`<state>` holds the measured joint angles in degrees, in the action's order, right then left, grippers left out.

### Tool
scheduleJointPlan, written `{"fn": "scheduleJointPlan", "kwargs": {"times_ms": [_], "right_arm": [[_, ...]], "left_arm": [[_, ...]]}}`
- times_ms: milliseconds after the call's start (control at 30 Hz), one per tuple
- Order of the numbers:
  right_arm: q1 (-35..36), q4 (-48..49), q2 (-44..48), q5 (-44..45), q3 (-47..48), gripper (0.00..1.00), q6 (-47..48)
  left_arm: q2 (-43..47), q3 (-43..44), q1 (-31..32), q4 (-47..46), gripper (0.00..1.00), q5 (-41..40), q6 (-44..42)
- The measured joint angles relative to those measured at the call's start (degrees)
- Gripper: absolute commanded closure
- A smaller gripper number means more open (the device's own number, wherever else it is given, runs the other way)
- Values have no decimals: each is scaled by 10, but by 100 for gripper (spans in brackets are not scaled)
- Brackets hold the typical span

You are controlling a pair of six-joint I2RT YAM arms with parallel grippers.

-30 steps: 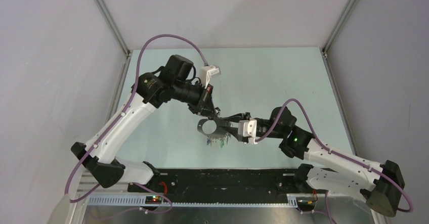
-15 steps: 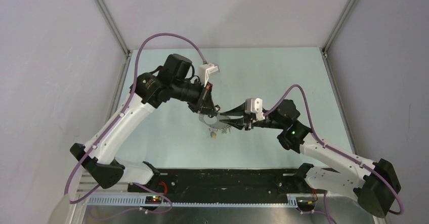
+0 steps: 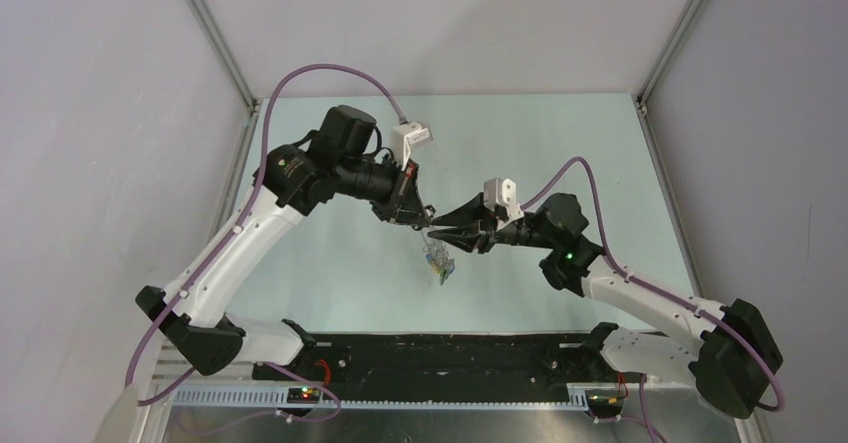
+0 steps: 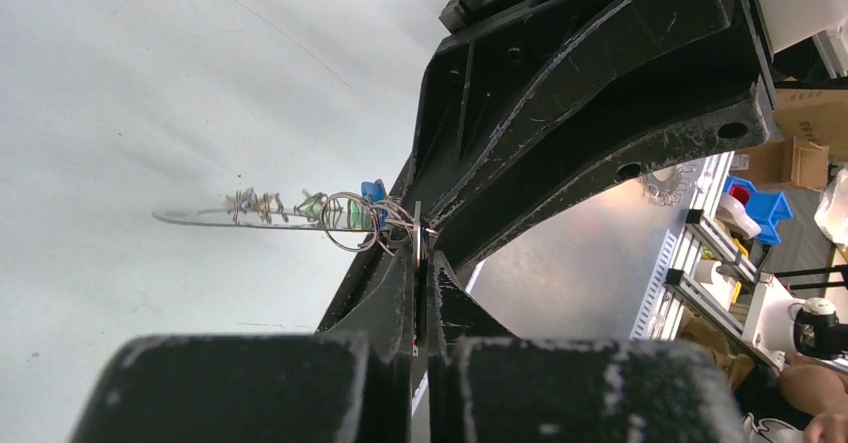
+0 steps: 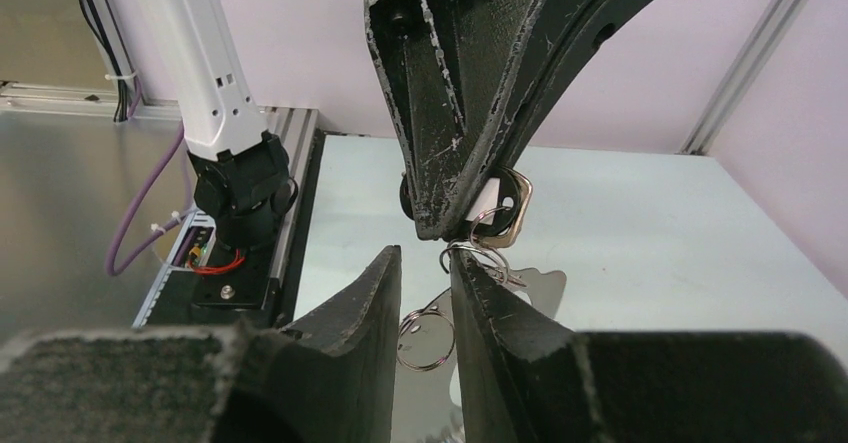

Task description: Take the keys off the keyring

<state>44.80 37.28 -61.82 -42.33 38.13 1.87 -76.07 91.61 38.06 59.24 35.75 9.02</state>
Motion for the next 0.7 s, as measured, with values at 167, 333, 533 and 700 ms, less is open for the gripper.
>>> {"fn": "scheduleJointPlan", "kwargs": {"times_ms": [167,333,533,700], "right_arm": [[0,16,-6,10,2,77,-15],[-3,26,-12,27,3,100,-33],[-2,28,-14,41,3,100,-28],[19,-20,3,38,7,100,77]], "left_arm": [[5,0,0,-2,100,1,0],[7,-1,-1,-7,100,1,0],[7,-2,-3,-10,100,-2,0],[7,-3,-6,-6,100,-5,0]]}}
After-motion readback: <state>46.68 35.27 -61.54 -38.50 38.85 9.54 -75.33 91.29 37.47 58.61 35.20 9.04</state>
